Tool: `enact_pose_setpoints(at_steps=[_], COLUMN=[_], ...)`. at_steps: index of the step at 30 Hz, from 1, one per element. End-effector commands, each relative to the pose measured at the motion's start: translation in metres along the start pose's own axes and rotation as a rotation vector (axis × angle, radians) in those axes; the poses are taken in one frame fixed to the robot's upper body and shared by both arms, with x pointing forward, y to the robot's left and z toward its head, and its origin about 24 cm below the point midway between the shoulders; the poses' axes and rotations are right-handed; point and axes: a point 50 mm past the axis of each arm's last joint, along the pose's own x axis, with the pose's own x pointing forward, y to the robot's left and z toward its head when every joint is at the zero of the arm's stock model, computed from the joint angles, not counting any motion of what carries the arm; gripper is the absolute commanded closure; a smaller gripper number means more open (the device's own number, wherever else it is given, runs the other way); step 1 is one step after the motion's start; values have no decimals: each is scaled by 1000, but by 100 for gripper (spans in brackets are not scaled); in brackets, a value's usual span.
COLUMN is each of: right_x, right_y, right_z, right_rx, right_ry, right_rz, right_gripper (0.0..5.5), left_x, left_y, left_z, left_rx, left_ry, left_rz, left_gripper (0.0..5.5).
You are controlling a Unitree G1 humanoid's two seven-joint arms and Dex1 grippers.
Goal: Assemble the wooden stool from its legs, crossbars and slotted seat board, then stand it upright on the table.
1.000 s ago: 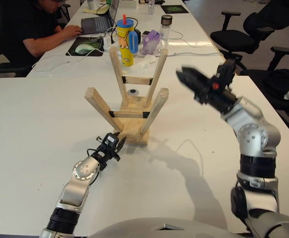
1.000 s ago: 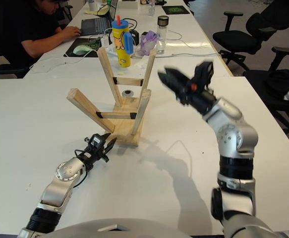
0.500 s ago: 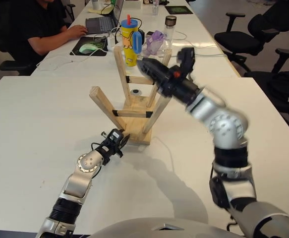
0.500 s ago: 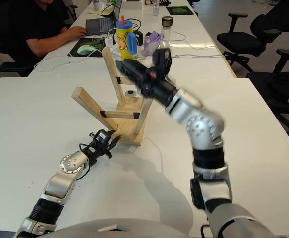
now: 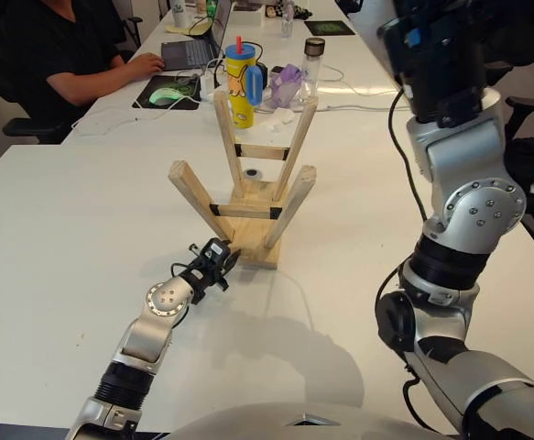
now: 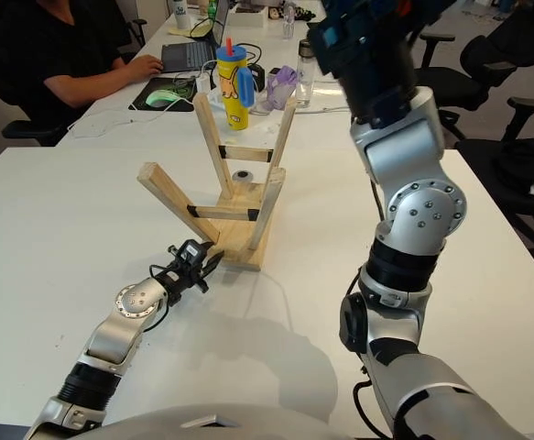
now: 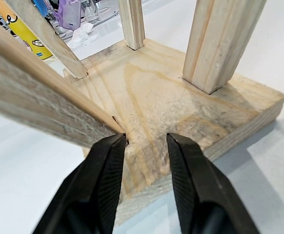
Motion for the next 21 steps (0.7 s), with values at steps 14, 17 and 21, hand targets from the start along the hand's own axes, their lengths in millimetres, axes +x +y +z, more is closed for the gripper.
enact_pose_setpoints(at_steps=[14,17,21], right_x=[-94,-149,-197], right_y=[-98,-118,-101], right_z=[-14,-42,-90], right_rx=[-390,-537,-553], right_ry=[241,619,1170], right_rz=[-720,-874,-623], right_gripper=[379,379,379], left_x=[0,1,1], left_y=[-25,-27,-26], left_z=[-48,-48,-48], left_rx=[-81,-83,-85], left_ry=[238,240,240], left_rz=[-94,-96,-97], left_gripper=[391,391,391])
